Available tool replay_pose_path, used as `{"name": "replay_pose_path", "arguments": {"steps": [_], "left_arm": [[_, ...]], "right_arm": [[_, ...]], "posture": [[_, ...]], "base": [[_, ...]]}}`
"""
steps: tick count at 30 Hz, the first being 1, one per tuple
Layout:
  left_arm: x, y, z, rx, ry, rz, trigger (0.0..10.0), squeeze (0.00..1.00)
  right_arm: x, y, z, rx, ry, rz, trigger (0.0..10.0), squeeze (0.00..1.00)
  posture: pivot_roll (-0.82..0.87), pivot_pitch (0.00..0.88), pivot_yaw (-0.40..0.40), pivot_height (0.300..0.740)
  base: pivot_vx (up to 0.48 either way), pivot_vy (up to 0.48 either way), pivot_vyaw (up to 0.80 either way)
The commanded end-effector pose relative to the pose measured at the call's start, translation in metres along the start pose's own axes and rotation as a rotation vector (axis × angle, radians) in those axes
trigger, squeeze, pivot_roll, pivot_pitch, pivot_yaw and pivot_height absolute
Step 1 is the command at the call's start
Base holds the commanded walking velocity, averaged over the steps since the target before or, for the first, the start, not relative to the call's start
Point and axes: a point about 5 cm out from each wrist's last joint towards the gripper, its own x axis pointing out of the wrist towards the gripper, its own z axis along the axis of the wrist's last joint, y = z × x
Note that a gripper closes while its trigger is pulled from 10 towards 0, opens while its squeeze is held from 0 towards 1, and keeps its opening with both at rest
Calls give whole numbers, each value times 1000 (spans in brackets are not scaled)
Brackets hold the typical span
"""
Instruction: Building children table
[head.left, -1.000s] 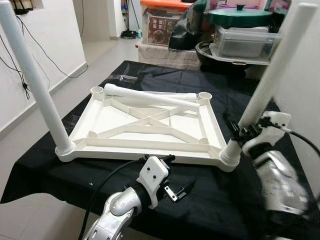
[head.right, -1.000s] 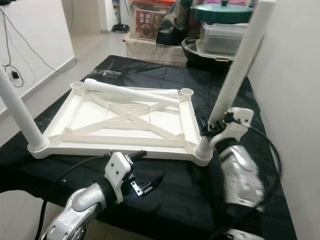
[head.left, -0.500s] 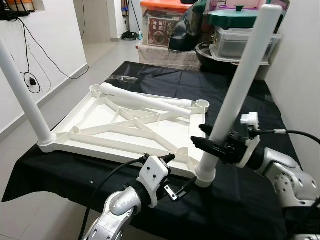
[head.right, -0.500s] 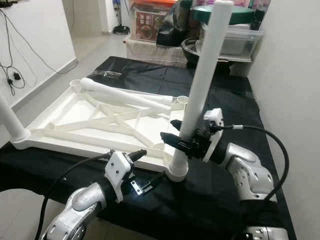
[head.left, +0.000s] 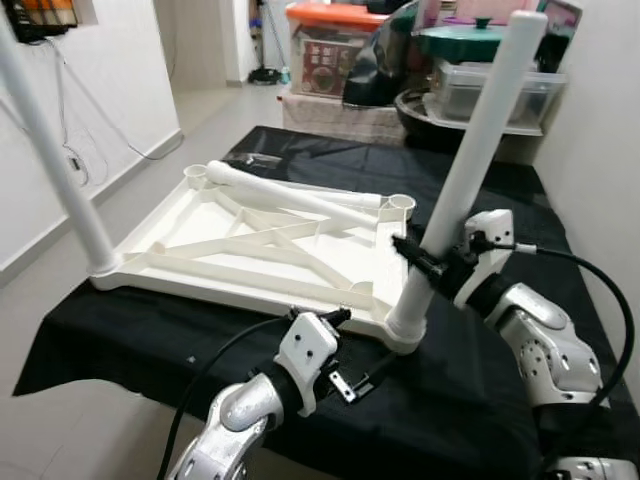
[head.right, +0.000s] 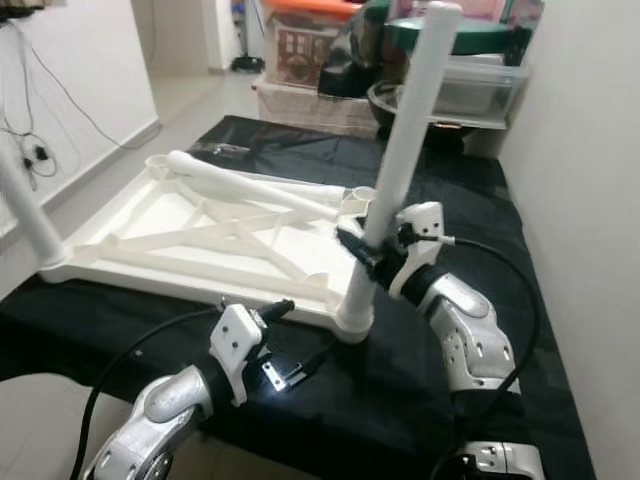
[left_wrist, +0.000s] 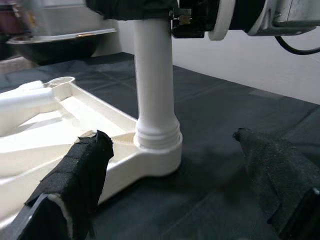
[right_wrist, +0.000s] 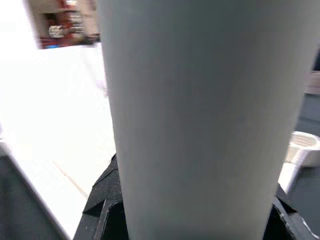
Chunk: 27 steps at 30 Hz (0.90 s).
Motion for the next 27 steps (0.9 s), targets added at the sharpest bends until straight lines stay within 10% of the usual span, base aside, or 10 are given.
{"name": "replay_pose_path", "arguments": {"steps": [1,4,6,7,14,15,17,21,22,27], "left_arm": [[-2,-1,-3,0,11,-5,10000,0],[-1,-1,-4,2,13,-12,10000,0],[-1,-1,-4,2,13,-12,10000,0],[-1,0,-4,3,13,-14,10000,0],[1,0,-3,6,15,-14,10000,0],[1,0,-3,6,15,-12,10000,0],[1,1,-3,6,14,-10,10000,0],[1,1,-3,5,14,-9,10000,0],[1,1,-3,5,13,-8,10000,0],[2,2,-3,3,12,-6,10000,0]], "right_arm": [[-7,-11,-15,32,55,-93,0,0],[-35,-45,-20,49,36,-745,0,0],[-35,-45,-20,49,36,-745,0,0],[-53,-46,-24,79,30,-1027,0,0],[-52,-12,-29,99,2,-1252,0,0],[-37,-3,-27,83,-24,-1156,10000,824],[-20,8,-25,76,-65,-1016,10000,1000],[-13,11,-22,67,-108,-934,10000,1000],[-13,10,-19,49,-132,-930,10000,90],[-10,-2,-5,101,-191,-549,10000,0]], "posture": [[88,0,-61,740],[75,0,-51,740],[75,0,-51,740],[77,0,-52,740],[80,0,-51,740],[81,0,-52,740],[81,0,-54,740],[80,0,-55,740],[80,0,-55,740],[78,0,-53,740]], "base": [[0,0,0],[0,0,0],[0,0,0],[0,0,0],[0,0,0],[0,0,0],[0,0,0],[0,0,0],[0,0,0],[0,0,0]]}}
